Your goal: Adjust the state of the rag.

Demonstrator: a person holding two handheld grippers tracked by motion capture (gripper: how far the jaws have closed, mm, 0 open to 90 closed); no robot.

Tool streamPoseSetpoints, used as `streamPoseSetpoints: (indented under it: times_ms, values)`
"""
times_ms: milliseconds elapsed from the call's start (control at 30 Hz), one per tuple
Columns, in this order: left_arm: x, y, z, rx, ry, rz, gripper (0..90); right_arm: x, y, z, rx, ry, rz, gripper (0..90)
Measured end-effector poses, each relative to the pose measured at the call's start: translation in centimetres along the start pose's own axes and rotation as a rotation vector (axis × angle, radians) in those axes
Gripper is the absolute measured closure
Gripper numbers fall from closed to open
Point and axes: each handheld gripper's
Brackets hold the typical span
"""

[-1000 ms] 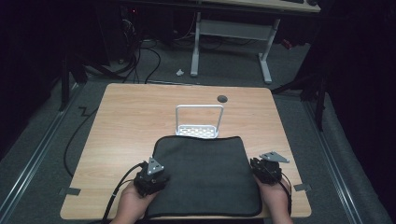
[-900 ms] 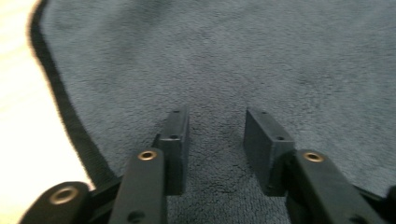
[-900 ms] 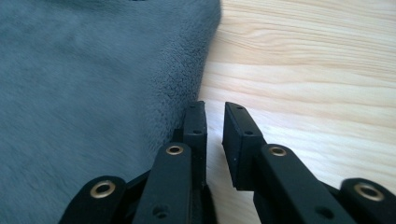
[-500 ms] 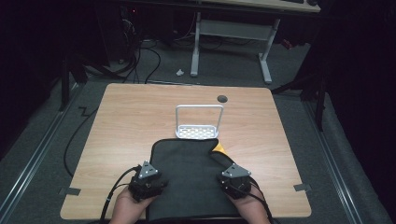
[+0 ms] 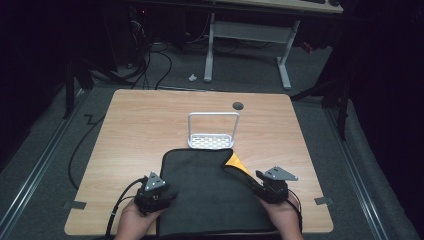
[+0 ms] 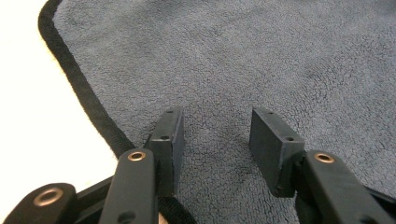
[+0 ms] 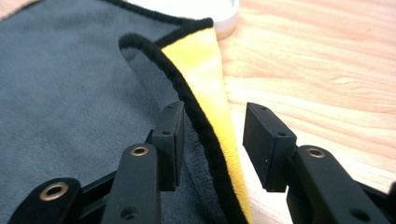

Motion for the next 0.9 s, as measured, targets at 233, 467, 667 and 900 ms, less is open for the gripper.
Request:
streamPoseSetpoints:
  times_ms: [233,467,667,900]
  values:
    - [0.0,0.0,0.1,-0.003,0.007,-0.001,55.8,0.7,0.6,-0.2,0.05,-0.065,-0.013,87.8]
    - [0.1,-0.1,0.1,0.0,0.001,0.007,55.8,-2.3,-0.8,1.0,0.031,0.017,0.142,86.1]
    - [0.1,-0.1,0.1,-0.002,-0.009,0.006,55.5,-5.9,-0.1,3.1,0.097,0.098,0.252,70.7]
    - [1.2,-0.7,-0.2,-0.034,-0.038,-0.003,55.6,-1.7,-1.4,2.0,0.046,-0.005,0.142,65.4]
Point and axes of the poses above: each handheld gripper's, and its own axes: y roughly forward along the jaws, z roughly out of its underside, x roughly to its left, and after that the axes turned 15 degrees about -y, right-handed
